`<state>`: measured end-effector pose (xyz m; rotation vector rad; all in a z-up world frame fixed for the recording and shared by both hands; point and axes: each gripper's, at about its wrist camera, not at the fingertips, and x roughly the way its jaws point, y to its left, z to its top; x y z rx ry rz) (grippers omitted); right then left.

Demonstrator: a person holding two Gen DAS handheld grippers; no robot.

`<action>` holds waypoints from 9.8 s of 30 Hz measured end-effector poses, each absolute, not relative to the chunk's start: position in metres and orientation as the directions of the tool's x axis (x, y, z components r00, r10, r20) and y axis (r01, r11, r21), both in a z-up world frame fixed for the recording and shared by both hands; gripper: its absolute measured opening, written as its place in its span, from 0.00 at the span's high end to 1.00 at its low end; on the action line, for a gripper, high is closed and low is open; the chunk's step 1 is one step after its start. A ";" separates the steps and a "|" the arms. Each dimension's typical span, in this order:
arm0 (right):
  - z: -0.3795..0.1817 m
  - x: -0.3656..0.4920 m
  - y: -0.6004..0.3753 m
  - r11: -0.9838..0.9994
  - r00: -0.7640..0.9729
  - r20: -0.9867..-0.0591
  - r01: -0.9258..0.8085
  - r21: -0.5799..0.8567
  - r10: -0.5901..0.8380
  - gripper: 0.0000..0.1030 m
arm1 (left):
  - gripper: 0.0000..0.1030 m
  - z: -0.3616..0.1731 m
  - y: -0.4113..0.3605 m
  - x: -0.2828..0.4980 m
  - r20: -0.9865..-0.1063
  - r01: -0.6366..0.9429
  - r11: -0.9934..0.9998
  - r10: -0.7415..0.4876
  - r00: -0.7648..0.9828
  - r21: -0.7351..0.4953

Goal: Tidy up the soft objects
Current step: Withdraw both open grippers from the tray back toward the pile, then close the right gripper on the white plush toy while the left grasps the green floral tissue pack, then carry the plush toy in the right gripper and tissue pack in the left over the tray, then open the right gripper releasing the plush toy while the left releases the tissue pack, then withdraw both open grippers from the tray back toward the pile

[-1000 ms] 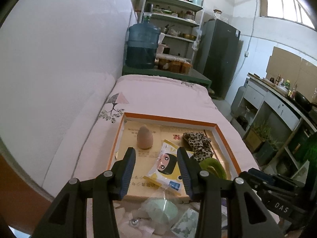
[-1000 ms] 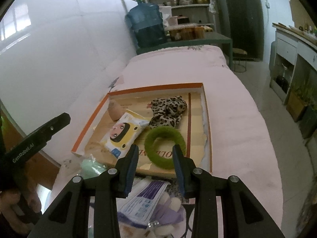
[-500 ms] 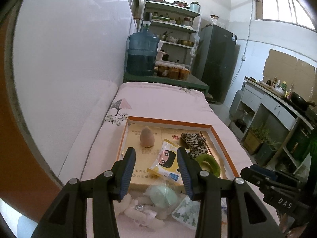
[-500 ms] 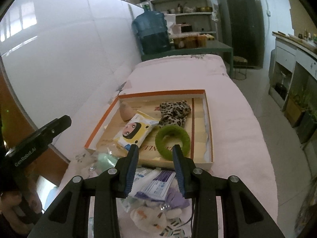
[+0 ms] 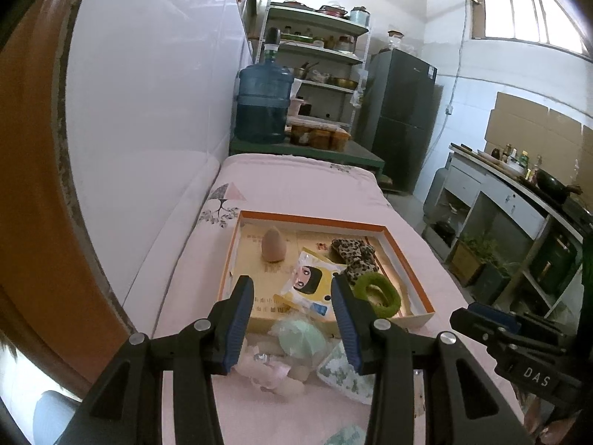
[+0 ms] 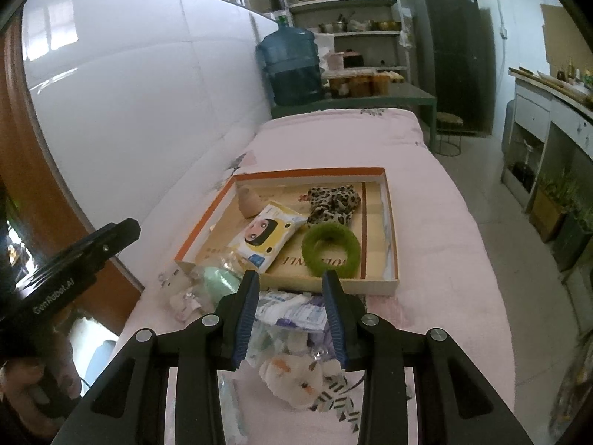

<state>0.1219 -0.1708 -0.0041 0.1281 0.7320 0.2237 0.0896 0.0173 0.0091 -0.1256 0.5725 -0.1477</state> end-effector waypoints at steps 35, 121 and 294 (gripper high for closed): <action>-0.089 0.091 -0.156 0.972 0.595 -0.769 -0.168 0.164 0.232 0.38 | 0.58 -0.034 0.021 0.056 -0.580 0.153 0.968 -0.241 0.778 -0.198; -0.027 0.048 -0.182 0.963 0.717 -0.642 -0.192 0.191 0.270 0.55 | 0.70 -0.040 -0.010 0.009 -0.507 0.340 0.900 -0.435 0.744 -0.273; 0.013 0.192 -0.135 0.928 0.627 -0.698 -0.338 0.156 0.346 0.38 | 0.48 0.017 0.032 0.114 -0.526 0.071 0.992 -0.116 0.843 -0.103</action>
